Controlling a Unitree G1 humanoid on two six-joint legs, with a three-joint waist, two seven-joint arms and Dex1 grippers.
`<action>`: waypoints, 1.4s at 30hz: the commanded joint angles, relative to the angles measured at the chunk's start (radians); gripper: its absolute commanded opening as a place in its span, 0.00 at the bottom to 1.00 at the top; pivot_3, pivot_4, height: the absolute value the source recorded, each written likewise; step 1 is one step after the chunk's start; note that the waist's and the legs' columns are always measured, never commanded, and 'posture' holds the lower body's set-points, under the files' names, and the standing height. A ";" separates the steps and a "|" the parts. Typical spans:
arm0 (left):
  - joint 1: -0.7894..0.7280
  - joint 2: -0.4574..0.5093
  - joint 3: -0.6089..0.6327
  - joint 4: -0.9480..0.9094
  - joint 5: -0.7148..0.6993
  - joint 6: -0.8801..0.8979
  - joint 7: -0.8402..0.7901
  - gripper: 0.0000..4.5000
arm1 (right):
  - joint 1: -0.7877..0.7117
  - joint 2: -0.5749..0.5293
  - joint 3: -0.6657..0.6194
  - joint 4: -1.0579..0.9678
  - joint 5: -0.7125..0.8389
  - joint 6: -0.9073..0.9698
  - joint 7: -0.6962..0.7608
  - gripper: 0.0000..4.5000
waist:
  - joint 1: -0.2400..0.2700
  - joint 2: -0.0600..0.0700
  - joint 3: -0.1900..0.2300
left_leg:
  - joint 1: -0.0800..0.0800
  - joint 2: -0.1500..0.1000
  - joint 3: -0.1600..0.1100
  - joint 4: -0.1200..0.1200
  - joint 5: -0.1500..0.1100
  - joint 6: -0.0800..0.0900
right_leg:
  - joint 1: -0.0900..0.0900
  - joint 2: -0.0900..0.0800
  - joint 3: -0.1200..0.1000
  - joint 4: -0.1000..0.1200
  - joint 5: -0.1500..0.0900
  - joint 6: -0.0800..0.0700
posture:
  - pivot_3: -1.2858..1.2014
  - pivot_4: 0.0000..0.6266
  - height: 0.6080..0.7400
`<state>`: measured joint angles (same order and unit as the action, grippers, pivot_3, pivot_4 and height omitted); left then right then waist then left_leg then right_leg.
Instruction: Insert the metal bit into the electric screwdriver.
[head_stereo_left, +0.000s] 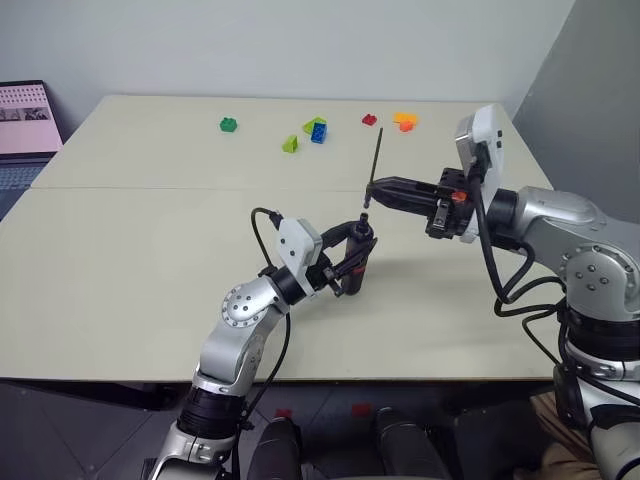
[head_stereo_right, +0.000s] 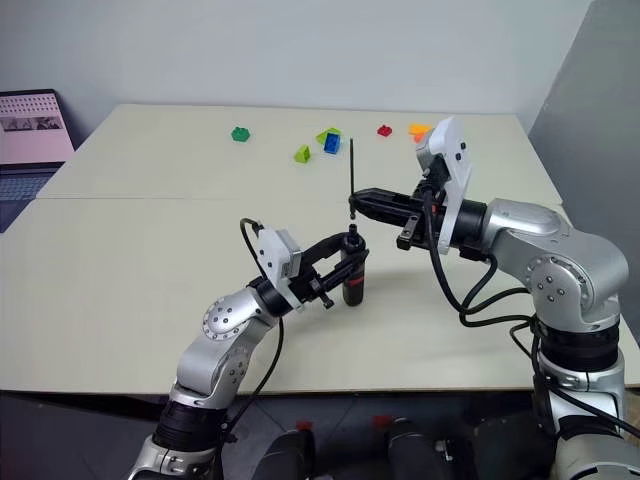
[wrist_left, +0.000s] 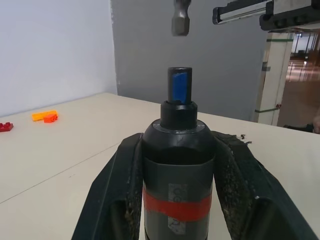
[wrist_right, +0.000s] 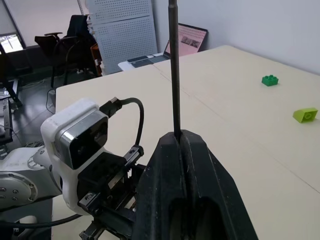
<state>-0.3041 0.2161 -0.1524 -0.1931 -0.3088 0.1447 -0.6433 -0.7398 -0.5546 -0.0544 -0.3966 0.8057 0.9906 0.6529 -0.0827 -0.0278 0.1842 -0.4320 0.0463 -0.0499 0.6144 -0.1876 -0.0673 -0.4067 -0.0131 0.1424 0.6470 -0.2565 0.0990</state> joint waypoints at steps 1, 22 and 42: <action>-0.013 0.007 0.003 0.000 0.016 -0.010 0.005 0.36 | -0.001 -0.011 -0.003 -0.024 -0.001 -0.019 0.003 0.00 | 0.000 0.000 0.000 | 0.000 0.000 0.000 0.000 0.000 0.000 | 0.000 0.000 0.000 0.000 0.000 0.000 | 0.52 0.24 1.00; -0.011 0.010 0.001 -0.003 0.017 -0.011 0.000 0.36 | 0.013 -0.025 0.020 -0.007 -0.039 -0.056 0.026 0.00 | 0.000 0.000 0.000 | 0.000 0.000 0.000 0.000 0.000 0.000 | 0.000 0.000 0.000 0.000 0.000 0.000 | 0.52 0.24 1.00; -0.010 0.013 -0.004 -0.006 0.020 -0.016 -0.005 0.36 | 0.016 -0.034 0.071 0.003 -0.040 -0.011 0.029 0.00 | 0.000 0.000 0.000 | 0.001 0.000 0.000 0.000 0.000 0.000 | 0.001 0.000 0.000 0.000 0.000 0.000 | 0.52 0.24 1.00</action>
<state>-0.3074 0.2209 -0.1542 -0.1902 -0.3057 0.1444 -0.6479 -0.7230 -0.5786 -0.0059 -0.3887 0.7669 0.9557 0.6769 -0.0828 -0.0279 0.1838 -0.4310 0.0464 -0.0499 0.6145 -0.1874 -0.0669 -0.4059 -0.0131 0.1424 0.6472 -0.2565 0.0989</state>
